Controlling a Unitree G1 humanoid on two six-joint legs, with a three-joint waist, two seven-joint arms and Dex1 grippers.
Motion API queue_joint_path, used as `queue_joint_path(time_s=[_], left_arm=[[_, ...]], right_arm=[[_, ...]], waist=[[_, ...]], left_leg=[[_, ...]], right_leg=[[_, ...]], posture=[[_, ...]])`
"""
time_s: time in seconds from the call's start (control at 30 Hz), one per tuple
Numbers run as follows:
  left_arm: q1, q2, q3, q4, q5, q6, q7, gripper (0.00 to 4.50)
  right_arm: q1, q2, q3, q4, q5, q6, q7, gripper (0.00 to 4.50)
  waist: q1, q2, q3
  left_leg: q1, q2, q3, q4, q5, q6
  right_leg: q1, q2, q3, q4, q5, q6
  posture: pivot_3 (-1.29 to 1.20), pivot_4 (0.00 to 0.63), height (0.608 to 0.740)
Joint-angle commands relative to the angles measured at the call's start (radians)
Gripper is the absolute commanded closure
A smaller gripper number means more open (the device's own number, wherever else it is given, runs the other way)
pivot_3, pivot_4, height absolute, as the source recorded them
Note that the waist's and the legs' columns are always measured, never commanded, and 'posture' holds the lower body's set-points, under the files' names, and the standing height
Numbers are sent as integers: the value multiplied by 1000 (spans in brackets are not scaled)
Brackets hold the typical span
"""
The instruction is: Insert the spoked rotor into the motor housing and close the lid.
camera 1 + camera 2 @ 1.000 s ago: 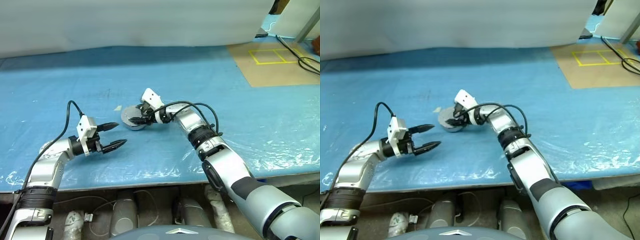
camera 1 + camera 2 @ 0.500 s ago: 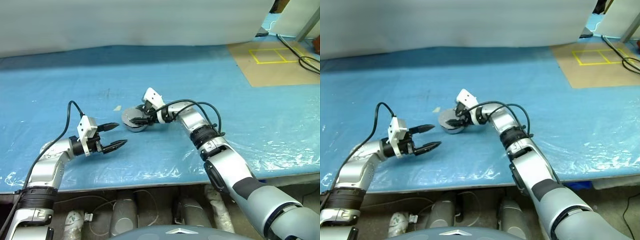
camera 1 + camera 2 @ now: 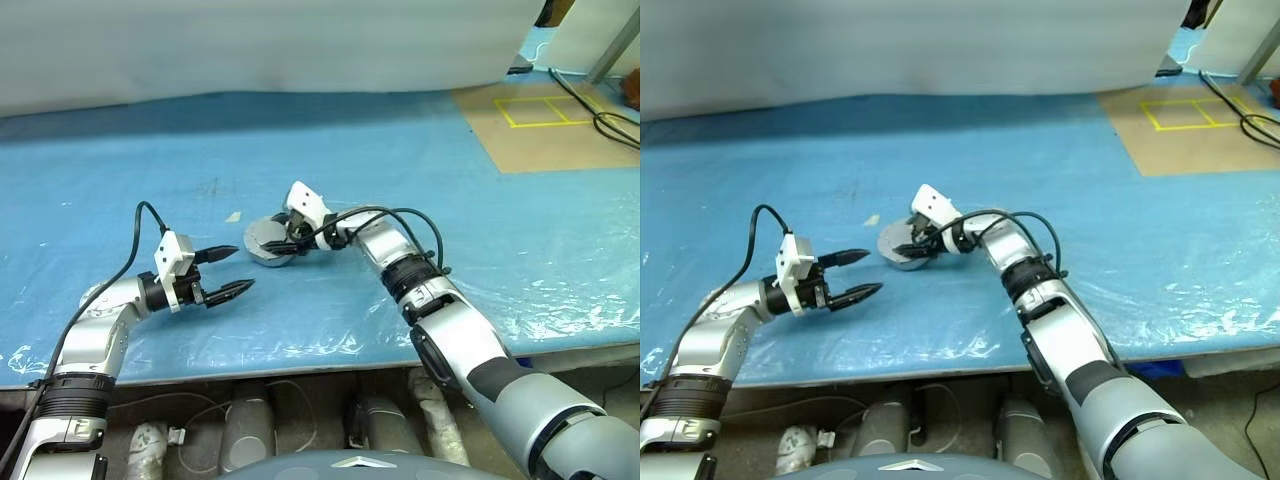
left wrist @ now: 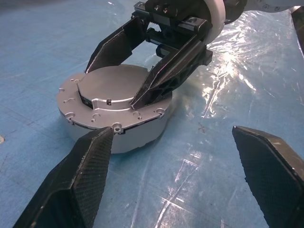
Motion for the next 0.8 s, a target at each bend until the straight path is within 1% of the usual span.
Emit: queue_joint_path(time_s=[0.03,0.17,0.27,0.37,0.43,0.57,0.73,0.8], left_arm=[[-4,2,7,-16,-9,-8,-2,261],[-2,1,6,-17,-9,-8,-2,261],[-5,-1,4,-15,-8,-8,-1,261],[-9,-4,2,-13,-7,-10,0,261],[-11,-5,2,-11,-6,-10,-1,261],[-14,-6,2,-8,-3,-10,-2,261],[-17,-7,1,-7,-3,-9,-3,261],[-17,-7,1,-6,-2,-9,-4,261]], right_arm=[[21,-2,-5,66,-12,68,-17,1544],[-2,16,-62,1,59,140,13,1544],[-30,33,-115,-59,126,240,27,1544],[-47,37,-158,-100,181,327,40,1544],[-34,25,-135,-120,160,321,42,1544],[-3,6,-97,-166,142,319,68,1544],[22,-8,-64,-211,140,311,89,1544],[26,-10,-58,-221,142,309,95,1544]], waist=[[0,0,0],[3,0,0],[1,0,0],[1,0,0],[1,0,0],[1,0,0],[1,0,0],[1,0,0]], left_leg=[[2,0,0,0,0,0],[5,0,1,0,-1,2],[5,0,1,0,-2,4],[-1,1,2,-1,0,0],[-6,0,2,-1,0,0],[-11,2,2,-1,0,0],[-11,2,1,-1,0,0],[-11,2,1,0,0,0]], right_leg=[[2,0,0,0,0,0],[4,0,1,0,0,0],[3,0,1,0,0,0],[-2,0,2,-1,0,0],[-7,1,1,-1,0,0],[-10,1,-2,0,2,4],[-10,1,-3,0,2,4],[-10,1,-3,0,0,0]], posture=[[0,150,740],[0,150,740],[0,150,740],[0,150,740],[0,150,740],[0,150,740],[0,150,740],[0,150,740]])
